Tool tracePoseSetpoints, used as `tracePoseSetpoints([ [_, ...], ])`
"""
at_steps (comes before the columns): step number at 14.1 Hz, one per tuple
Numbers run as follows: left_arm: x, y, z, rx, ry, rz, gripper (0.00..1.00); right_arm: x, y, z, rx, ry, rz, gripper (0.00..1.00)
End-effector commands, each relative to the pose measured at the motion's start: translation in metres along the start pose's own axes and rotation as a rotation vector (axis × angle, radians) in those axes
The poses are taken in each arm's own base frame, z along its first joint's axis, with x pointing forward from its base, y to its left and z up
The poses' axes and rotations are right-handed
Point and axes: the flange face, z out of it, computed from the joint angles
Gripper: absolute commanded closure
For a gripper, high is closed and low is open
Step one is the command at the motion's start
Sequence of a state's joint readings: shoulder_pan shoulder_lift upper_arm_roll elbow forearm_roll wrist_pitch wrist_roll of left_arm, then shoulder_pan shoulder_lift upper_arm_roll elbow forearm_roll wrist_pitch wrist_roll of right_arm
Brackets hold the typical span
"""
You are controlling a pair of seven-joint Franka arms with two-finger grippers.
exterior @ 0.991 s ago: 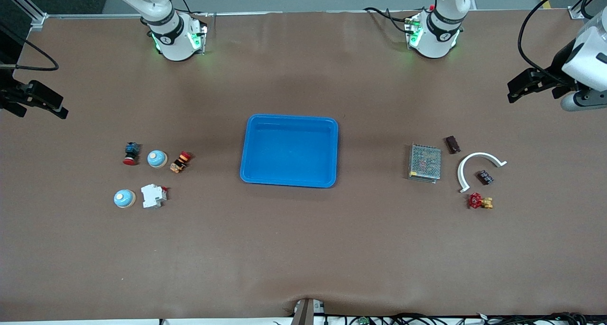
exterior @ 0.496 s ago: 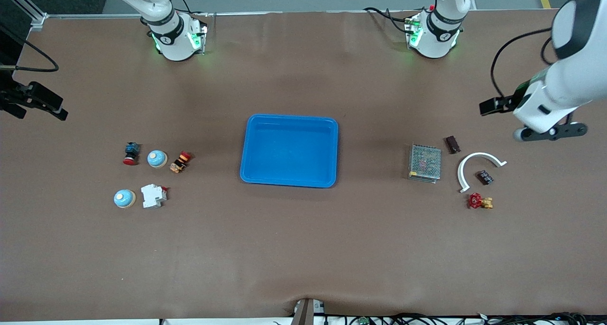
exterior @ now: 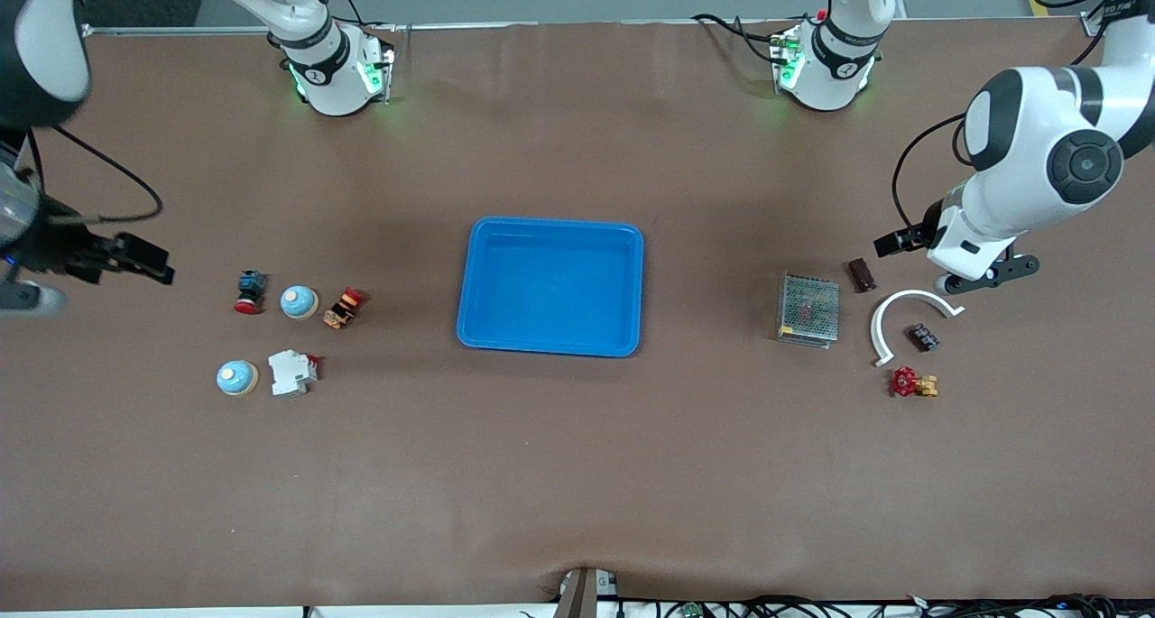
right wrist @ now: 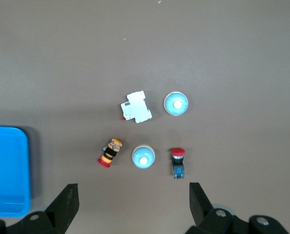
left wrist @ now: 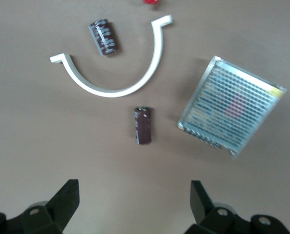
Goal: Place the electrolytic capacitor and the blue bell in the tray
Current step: 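Reach the left gripper to a black capacitor while the right gripper reaches a bell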
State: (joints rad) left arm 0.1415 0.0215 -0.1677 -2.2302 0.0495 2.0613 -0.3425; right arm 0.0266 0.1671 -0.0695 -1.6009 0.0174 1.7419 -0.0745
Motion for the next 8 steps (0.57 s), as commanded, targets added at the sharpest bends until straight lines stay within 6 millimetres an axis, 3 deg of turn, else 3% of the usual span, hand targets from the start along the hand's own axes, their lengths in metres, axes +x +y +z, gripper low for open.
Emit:
tracePoseSetpoints([
  [1, 0.001, -0.009, 0.034, 0.0, 0.004, -0.042, 0.0, 0.023, 0.0, 0.035, -0.019, -0.016, -0.148, 0.0],
  [8, 0.026, -0.006, 0.117, -0.036, -0.027, -0.049, 0.11, 0.045, 0.028, 0.13, -0.015, -0.069, -0.298, 0.0],
])
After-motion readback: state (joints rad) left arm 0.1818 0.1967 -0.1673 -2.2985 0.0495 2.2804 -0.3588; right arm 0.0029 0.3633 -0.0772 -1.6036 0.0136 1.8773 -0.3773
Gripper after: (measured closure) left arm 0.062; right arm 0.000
